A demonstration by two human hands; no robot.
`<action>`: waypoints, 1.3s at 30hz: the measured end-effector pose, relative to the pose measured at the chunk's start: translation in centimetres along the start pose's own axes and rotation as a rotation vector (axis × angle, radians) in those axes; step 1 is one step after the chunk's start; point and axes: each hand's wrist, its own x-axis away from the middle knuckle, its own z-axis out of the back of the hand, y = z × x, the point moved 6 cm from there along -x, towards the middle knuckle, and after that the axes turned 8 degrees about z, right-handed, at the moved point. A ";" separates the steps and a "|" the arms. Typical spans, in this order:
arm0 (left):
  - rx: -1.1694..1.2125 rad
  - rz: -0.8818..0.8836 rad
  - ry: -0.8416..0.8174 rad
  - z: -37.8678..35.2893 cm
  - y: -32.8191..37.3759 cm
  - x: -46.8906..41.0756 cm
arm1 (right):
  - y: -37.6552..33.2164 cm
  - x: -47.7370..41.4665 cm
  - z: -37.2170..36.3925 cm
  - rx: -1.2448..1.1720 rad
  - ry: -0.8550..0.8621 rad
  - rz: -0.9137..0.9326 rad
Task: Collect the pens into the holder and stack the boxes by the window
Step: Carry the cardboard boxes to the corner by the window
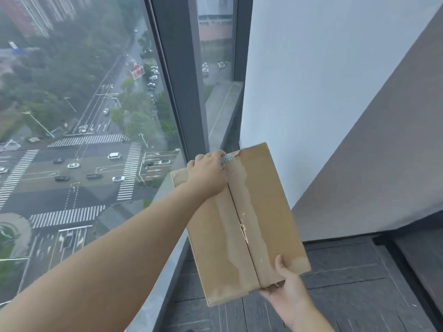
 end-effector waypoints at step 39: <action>-0.371 -0.266 -0.200 -57.5 -8.0 -49.7 | 14.3 -63.8 -1.6 -0.208 0.392 -0.168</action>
